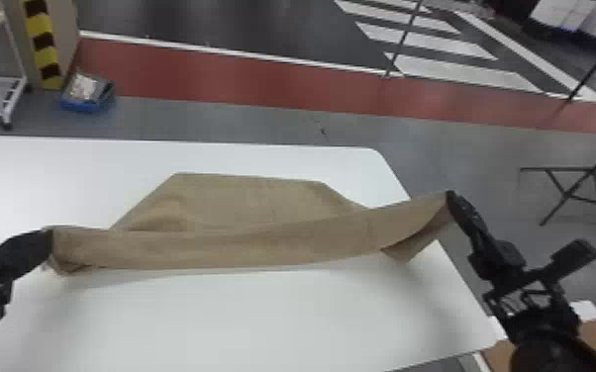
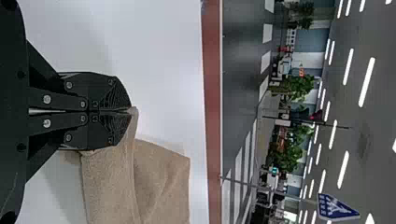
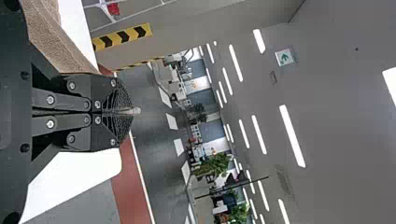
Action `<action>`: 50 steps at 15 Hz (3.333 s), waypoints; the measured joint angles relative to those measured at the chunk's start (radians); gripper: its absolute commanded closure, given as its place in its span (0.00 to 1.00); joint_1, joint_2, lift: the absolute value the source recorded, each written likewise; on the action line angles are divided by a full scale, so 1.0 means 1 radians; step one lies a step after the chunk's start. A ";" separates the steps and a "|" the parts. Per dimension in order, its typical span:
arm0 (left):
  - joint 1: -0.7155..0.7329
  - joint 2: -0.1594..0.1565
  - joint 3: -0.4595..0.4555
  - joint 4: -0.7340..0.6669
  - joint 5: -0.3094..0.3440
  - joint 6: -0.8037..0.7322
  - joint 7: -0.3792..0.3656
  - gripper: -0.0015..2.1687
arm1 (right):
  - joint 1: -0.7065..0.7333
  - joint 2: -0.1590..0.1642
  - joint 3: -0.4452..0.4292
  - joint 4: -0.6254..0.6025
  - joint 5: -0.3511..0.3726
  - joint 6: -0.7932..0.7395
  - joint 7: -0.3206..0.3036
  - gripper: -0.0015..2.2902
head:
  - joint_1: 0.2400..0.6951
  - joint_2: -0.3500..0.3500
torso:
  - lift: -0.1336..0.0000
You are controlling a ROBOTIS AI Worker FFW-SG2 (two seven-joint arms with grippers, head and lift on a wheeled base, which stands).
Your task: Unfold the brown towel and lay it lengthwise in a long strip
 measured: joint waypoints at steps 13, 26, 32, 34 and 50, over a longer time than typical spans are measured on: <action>-0.011 0.063 0.426 -0.353 0.391 0.031 0.015 0.71 | 0.012 -0.035 -0.083 -0.414 -0.108 0.360 -0.021 0.73 | 0.62 0.25 | 0.08; -0.682 0.110 0.121 0.473 0.289 -0.157 -0.163 0.70 | -0.746 -0.038 0.285 0.437 0.045 0.129 0.066 0.73 | 0.24 0.45 | 0.08; -0.377 0.105 0.155 0.329 0.299 -0.187 -0.227 0.70 | -0.441 -0.053 0.261 0.291 0.042 0.124 0.172 0.73 | 0.67 0.43 | 0.08; -0.238 0.090 0.211 0.228 0.300 -0.158 -0.236 0.70 | -0.342 -0.053 0.202 0.238 0.016 0.132 0.200 0.73 | 0.78 0.40 | 0.08; 0.282 -0.051 0.393 -0.355 0.249 0.139 -0.201 0.70 | 0.038 -0.039 -0.020 -0.005 -0.132 0.146 0.243 0.73 | 1.00 0.12 | 0.08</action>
